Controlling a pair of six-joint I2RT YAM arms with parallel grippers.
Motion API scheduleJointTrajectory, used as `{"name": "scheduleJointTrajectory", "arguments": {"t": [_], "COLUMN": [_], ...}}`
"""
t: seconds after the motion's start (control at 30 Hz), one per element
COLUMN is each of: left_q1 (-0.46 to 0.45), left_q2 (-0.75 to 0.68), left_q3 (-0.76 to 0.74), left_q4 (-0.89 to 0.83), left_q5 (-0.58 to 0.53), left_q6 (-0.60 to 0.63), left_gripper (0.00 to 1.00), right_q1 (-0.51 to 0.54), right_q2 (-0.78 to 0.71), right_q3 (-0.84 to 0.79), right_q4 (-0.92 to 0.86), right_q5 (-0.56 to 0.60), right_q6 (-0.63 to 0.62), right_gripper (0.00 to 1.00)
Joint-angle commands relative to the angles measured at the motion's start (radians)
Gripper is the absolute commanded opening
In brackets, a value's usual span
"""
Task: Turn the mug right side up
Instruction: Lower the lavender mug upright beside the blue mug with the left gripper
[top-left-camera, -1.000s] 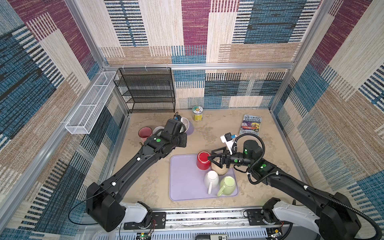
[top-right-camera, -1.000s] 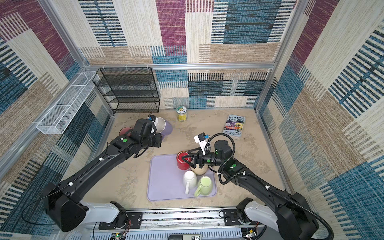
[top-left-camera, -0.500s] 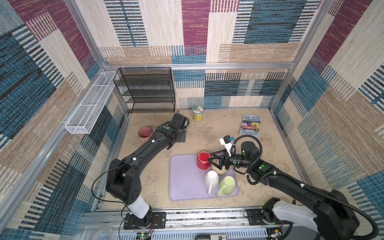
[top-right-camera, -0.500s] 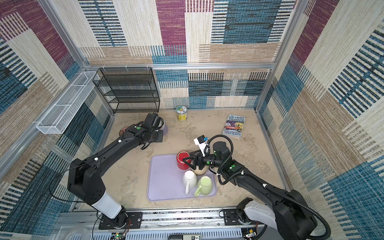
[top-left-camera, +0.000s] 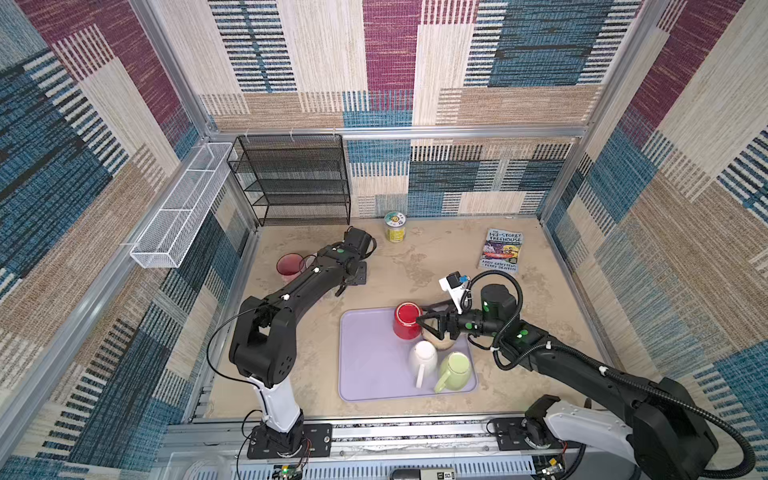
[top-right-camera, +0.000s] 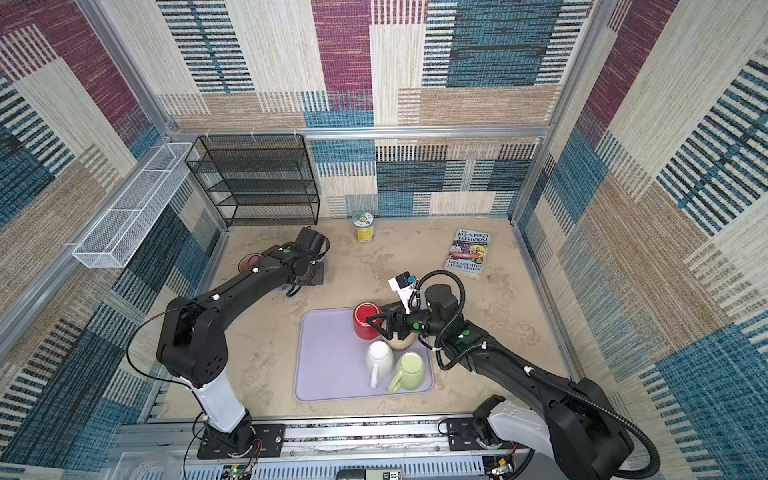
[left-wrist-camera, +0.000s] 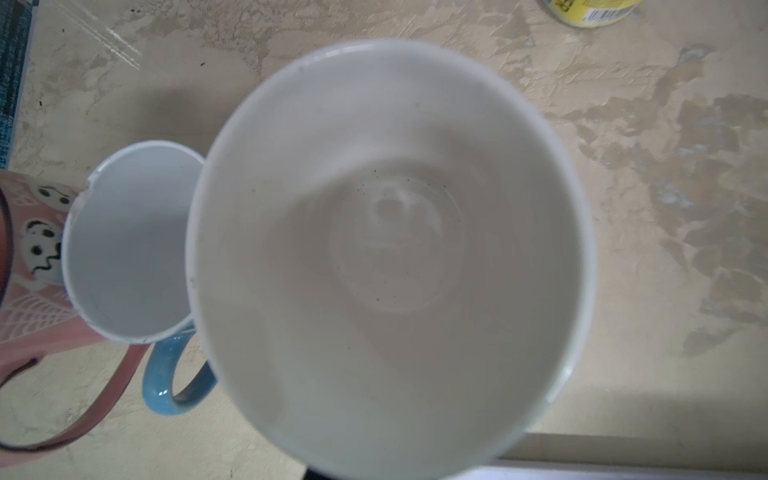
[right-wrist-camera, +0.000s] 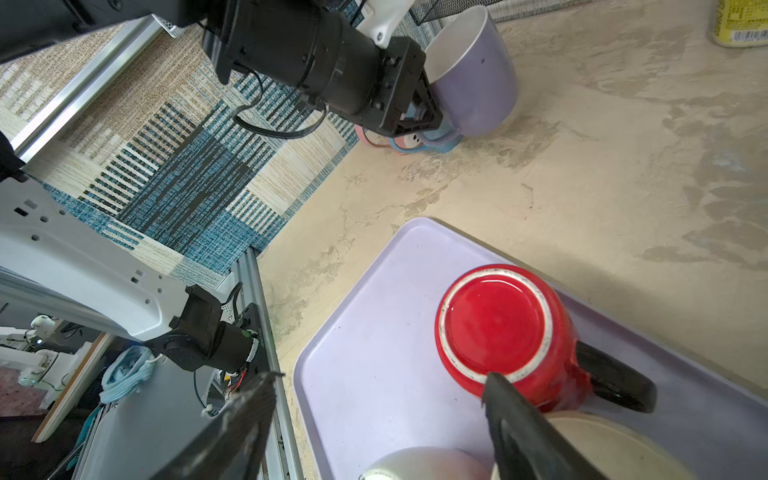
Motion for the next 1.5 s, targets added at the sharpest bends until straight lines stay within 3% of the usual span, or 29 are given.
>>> {"name": "scheduleJointTrajectory", "arguments": {"t": [0.0, 1.33, 1.47], "left_q1": [0.004, 0.024, 0.024], "left_q2": [0.02, 0.156, 0.156], "left_q3": [0.022, 0.058, 0.058], "left_q4": [0.019, -0.018, -0.02], "left_q5": [-0.042, -0.071, -0.067], "left_q6": [-0.034, -0.056, -0.057], "left_gripper": [0.0, 0.0, 0.16], "right_q1": [0.0, 0.0, 0.0], "right_q2": [0.001, 0.002, 0.0], "right_q3": [0.002, 0.0, 0.0], "right_q4": [0.01, 0.0, -0.003], "right_q5": [0.019, 0.03, 0.031], "right_q6": [-0.007, -0.023, -0.023], "right_gripper": [0.81, 0.79, 0.79]}}
